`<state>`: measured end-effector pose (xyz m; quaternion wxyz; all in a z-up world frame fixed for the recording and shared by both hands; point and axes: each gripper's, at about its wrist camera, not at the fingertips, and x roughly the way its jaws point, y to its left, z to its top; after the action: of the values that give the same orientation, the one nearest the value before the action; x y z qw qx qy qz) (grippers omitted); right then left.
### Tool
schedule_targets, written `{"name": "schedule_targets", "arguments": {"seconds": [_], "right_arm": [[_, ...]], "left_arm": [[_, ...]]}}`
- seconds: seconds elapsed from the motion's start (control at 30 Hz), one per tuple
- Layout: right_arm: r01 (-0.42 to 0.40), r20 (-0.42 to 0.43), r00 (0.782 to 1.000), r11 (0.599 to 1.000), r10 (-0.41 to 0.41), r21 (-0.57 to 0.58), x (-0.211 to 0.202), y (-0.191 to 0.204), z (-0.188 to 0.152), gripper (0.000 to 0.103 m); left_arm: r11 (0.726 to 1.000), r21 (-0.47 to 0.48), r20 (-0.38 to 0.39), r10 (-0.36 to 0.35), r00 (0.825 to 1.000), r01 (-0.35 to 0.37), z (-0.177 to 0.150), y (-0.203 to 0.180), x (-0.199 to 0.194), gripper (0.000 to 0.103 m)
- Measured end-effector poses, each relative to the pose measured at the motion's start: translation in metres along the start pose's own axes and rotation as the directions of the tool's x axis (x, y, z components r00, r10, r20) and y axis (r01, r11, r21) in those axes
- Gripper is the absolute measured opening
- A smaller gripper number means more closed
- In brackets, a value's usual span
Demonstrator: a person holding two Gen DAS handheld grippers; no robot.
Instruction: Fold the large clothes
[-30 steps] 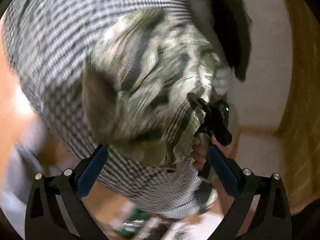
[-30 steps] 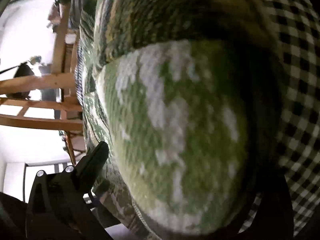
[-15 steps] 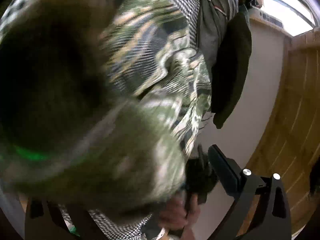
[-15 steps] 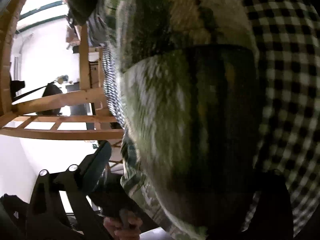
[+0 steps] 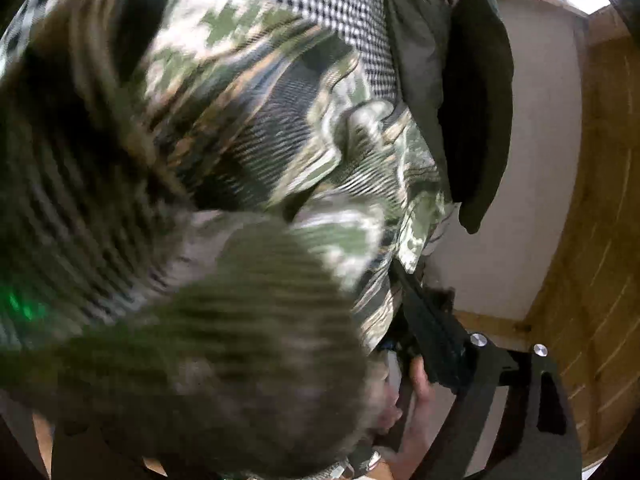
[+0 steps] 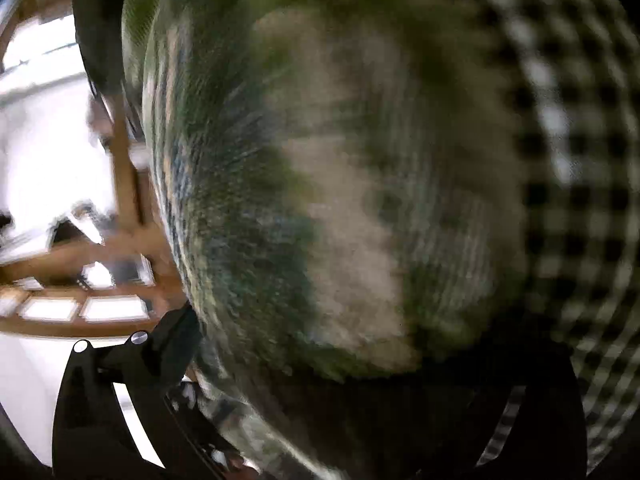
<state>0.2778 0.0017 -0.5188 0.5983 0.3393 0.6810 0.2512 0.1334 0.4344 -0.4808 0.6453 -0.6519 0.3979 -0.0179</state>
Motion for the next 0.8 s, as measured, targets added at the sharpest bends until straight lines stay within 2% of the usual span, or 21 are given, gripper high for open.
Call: {"name": "schedule_targets", "arguments": {"seconds": [0.03,0.07,0.1,0.13,0.17,0.23,0.3,0.33,0.37,0.4,0.43,0.53,0.6,0.63,0.67,0.7,0.73,0.8], "right_arm": [[-0.007,0.005,1.000,1.000,0.007,-0.030,-0.004,0.004,-0.003,0.078],[-0.022,0.020,0.999,0.996,0.024,-0.084,-0.015,0.012,-0.011,0.053],[-0.051,0.049,0.997,0.994,0.056,-0.100,-0.029,0.015,-0.018,0.051],[-0.087,0.072,0.993,0.992,0.093,-0.093,-0.038,0.015,-0.023,0.049],[-0.102,0.086,0.990,0.991,0.109,-0.082,-0.041,0.017,-0.025,0.048],[-0.103,0.089,0.990,0.992,0.110,-0.073,-0.044,0.016,-0.025,0.048],[-0.039,0.068,0.997,0.998,0.042,-0.047,-0.033,0.017,-0.019,0.056],[-0.015,0.028,0.999,0.999,0.016,-0.028,-0.019,0.013,-0.017,0.070],[0.013,-0.011,1.000,1.000,-0.013,-0.014,0.000,0.018,-0.013,0.090],[0.047,-0.033,0.998,0.999,-0.047,0.002,0.016,0.016,-0.010,0.094],[0.043,-0.031,0.999,0.999,-0.043,0.007,0.024,0.017,-0.007,0.101],[0.071,-0.040,0.997,0.997,-0.070,0.030,0.031,0.023,-0.002,0.101],[0.037,-0.009,0.999,0.999,-0.036,0.032,0.028,0.019,-0.005,0.100],[0.029,0.010,1.000,1.000,-0.029,0.006,0.025,0.021,-0.009,0.095],[0.026,0.024,0.999,1.000,-0.025,-0.012,0.022,0.023,-0.012,0.074],[0.008,0.032,0.999,1.000,-0.007,-0.022,0.017,0.024,-0.015,0.060],[-0.059,0.054,0.997,0.998,0.060,-0.022,0.008,0.025,-0.018,0.042],[-0.101,0.104,0.989,0.993,0.106,-0.059,-0.006,0.036,-0.022,0.039]], "left_arm": [[0.999,-0.027,0.002,-0.024,1.000,0.024,0.001,-0.001,-0.005,0.084],[0.998,-0.034,0.013,-0.046,0.999,0.046,0.003,-0.003,-0.008,0.075],[0.999,-0.018,0.023,-0.042,0.999,0.043,0.002,-0.007,-0.014,0.048],[1.000,0.016,0.028,-0.008,1.000,0.008,0.000,-0.013,-0.021,0.033],[1.000,0.028,0.031,-0.005,1.000,0.004,-0.002,-0.016,-0.026,0.026],[0.999,0.053,0.013,0.007,1.000,-0.007,-0.004,-0.028,-0.032,0.023],[0.994,0.104,0.002,0.036,0.999,-0.036,-0.003,-0.042,-0.035,0.021],[0.991,0.122,-0.008,0.047,0.999,-0.046,0.000,-0.046,-0.033,0.021],[0.991,0.125,-0.015,0.054,0.998,-0.052,0.003,-0.048,-0.028,0.019],[0.992,0.116,-0.027,0.062,0.998,-0.058,0.005,-0.043,-0.024,0.018],[0.996,0.065,-0.044,0.071,0.997,-0.068,0.008,-0.031,-0.021,0.017],[0.996,-0.047,-0.061,0.078,0.995,-0.080,0.011,-0.003,-0.020,0.016],[0.995,-0.054,-0.073,0.076,0.994,-0.080,0.012,0.000,-0.021,0.016],[0.995,-0.036,-0.075,0.088,0.993,-0.091,0.012,-0.004,-0.022,0.016],[0.996,-0.043,-0.070,0.078,0.994,-0.082,0.012,-0.006,-0.025,0.015],[0.997,-0.046,-0.064,0.057,0.996,-0.060,0.013,-0.008,-0.031,0.015],[0.998,-0.022,-0.064,0.052,0.997,-0.054,0.015,-0.017,-0.027,0.014],[0.999,0.047,-0.059,0.029,0.998,-0.026,0.014,-0.037,-0.032,0.013]]}}
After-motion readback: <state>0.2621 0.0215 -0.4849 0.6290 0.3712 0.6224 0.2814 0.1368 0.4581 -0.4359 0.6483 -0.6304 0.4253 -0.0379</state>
